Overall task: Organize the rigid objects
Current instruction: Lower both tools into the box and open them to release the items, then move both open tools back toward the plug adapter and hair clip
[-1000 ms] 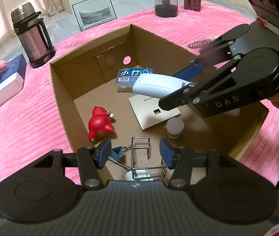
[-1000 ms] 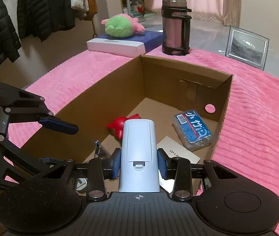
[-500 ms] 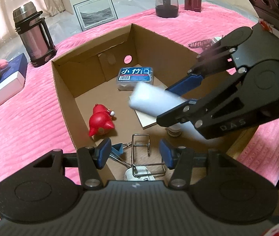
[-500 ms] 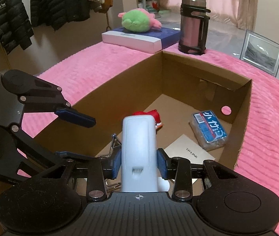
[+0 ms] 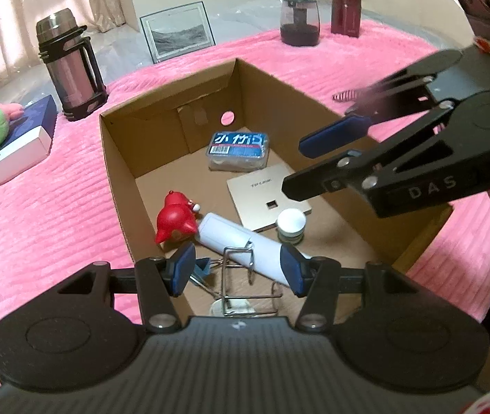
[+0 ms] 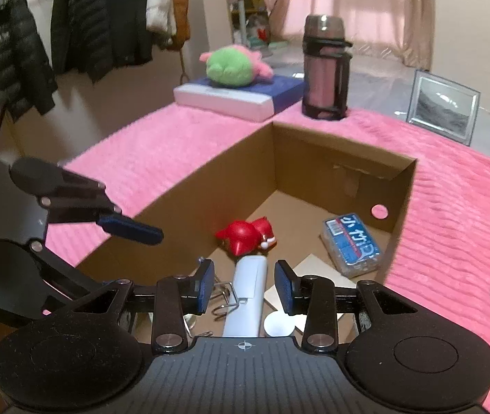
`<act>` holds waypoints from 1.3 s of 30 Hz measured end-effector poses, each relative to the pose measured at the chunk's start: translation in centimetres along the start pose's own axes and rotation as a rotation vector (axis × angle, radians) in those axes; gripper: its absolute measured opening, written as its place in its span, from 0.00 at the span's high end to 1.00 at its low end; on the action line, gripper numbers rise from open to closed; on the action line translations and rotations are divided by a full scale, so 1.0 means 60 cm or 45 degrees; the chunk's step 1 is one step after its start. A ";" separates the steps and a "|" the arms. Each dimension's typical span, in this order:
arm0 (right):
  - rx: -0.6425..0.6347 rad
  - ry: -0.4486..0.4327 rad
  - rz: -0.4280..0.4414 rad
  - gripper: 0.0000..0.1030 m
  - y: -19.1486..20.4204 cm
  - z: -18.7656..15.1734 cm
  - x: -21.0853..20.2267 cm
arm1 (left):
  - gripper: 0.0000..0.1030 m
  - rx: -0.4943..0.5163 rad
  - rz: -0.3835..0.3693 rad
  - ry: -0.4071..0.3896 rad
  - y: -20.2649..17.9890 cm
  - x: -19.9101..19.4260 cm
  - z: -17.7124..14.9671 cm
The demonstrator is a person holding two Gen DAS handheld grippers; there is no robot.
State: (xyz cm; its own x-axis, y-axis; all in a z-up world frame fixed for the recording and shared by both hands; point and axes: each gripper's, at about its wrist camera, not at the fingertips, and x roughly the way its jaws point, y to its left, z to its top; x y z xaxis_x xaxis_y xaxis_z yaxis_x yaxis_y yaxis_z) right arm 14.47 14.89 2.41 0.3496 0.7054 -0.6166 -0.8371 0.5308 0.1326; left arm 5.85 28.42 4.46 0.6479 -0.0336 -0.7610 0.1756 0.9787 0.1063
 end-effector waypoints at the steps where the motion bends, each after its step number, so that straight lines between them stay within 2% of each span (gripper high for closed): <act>1: 0.019 -0.018 0.000 0.66 -0.002 -0.002 -0.010 | 0.52 -0.014 0.002 -0.009 -0.002 -0.005 0.000; 11: 0.192 -0.189 -0.018 0.66 -0.027 -0.045 -0.134 | 0.52 -0.139 0.022 -0.097 -0.042 -0.054 0.004; 18: 0.277 -0.225 -0.076 0.64 -0.053 -0.110 -0.210 | 0.50 -0.208 0.018 -0.170 -0.087 -0.085 0.014; 23: 0.335 -0.235 -0.139 0.50 -0.078 -0.166 -0.256 | 0.45 -0.254 0.020 -0.211 -0.129 -0.095 0.022; 28: 0.414 -0.227 -0.209 0.45 -0.117 -0.226 -0.299 | 0.39 -0.307 0.011 -0.269 -0.171 -0.101 0.028; 30: 0.456 -0.223 -0.237 0.43 -0.136 -0.249 -0.315 | 0.29 -0.322 0.010 -0.310 -0.190 -0.106 0.032; 35: 0.581 -0.219 -0.326 0.39 -0.181 -0.311 -0.357 | 0.22 -0.341 -0.009 -0.395 -0.240 -0.113 0.050; 39: 0.691 -0.231 -0.387 0.37 -0.219 -0.354 -0.389 | 0.21 -0.310 -0.019 -0.407 -0.289 -0.097 0.071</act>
State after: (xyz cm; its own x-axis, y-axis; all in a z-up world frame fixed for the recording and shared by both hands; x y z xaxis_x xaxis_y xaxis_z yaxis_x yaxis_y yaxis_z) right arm 8.35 -18.55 -1.43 0.6429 0.5292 -0.5537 -0.3745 0.8478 0.3753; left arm 2.18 10.79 9.75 0.8515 -0.0722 -0.5194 0.0313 0.9957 -0.0871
